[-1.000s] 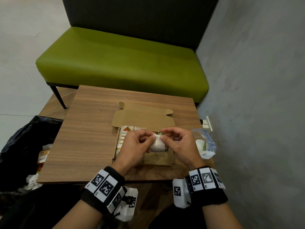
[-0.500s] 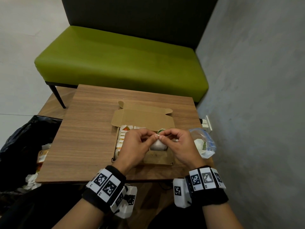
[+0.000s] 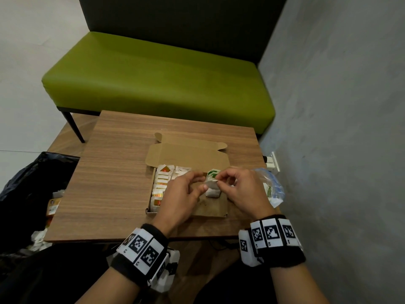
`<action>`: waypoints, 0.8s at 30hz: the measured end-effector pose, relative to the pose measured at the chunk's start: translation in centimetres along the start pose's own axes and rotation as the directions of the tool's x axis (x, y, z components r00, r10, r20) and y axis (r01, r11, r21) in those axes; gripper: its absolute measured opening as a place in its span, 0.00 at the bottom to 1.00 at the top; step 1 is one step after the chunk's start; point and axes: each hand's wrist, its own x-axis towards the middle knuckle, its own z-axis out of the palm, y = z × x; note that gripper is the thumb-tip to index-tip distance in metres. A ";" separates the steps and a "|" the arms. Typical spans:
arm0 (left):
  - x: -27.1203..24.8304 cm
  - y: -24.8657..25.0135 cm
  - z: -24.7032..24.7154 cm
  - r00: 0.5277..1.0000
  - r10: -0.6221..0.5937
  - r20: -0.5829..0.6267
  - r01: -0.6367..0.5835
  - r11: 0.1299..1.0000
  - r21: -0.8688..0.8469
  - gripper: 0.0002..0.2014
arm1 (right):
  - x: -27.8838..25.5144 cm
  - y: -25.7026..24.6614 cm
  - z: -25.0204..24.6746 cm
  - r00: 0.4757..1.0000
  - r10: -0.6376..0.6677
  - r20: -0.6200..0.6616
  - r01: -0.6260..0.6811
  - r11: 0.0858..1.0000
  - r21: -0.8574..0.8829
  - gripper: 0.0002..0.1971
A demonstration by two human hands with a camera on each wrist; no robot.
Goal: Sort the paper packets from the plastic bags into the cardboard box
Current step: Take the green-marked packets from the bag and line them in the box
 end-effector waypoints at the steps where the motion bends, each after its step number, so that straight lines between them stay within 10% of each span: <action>1: -0.1 -0.1 -0.1 1.000 -0.015 -0.003 0.015 1.000 0.005 0.18 | 0.1 0.2 0.0 1.000 0.018 -0.001 -0.018 0.999 -0.042 0.03; 10: -1.2 -1.0 -0.6 0.989 -0.096 0.110 0.071 0.975 0.210 0.10 | 0.5 0.1 0.3 0.949 0.209 0.237 -0.115 0.927 -0.358 0.05; 24: -1.0 -0.4 -0.5 0.980 -0.122 0.156 0.079 0.962 0.260 0.08 | 1.3 -0.2 4.0 0.961 0.278 -0.012 -0.248 0.835 -0.491 0.09</action>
